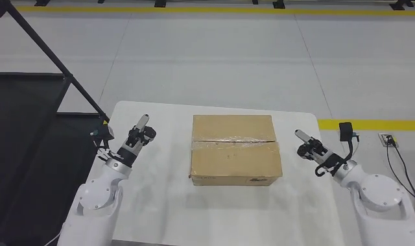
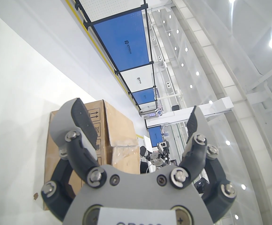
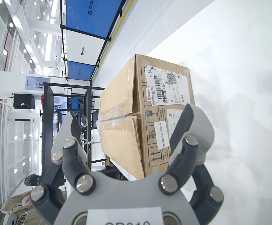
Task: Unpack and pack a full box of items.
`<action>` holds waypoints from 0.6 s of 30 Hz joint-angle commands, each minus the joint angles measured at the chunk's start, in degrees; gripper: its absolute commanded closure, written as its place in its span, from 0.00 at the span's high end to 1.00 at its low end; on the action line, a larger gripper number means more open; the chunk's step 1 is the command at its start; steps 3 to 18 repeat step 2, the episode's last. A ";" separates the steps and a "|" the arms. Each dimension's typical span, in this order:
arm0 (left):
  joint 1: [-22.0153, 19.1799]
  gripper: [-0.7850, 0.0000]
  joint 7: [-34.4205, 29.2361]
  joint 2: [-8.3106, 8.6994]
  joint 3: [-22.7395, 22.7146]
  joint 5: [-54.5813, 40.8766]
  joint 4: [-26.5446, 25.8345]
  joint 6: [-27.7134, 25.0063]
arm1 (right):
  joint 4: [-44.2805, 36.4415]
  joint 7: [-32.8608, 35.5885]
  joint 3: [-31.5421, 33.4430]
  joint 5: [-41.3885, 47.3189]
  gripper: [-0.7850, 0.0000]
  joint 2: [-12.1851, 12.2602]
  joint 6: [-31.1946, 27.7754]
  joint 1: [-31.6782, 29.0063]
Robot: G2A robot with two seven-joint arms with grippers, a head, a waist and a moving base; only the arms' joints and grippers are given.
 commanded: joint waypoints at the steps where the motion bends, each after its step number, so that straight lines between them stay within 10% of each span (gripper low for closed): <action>1: 0.00 1.00 0.00 0.00 0.00 0.00 0.00 0.00 | 0.00 0.00 0.00 0.00 1.00 0.00 0.00 0.00; 18: 0.00 1.00 0.00 0.00 0.00 0.00 0.00 0.00 | 0.00 0.00 0.00 0.00 1.00 0.00 0.00 0.00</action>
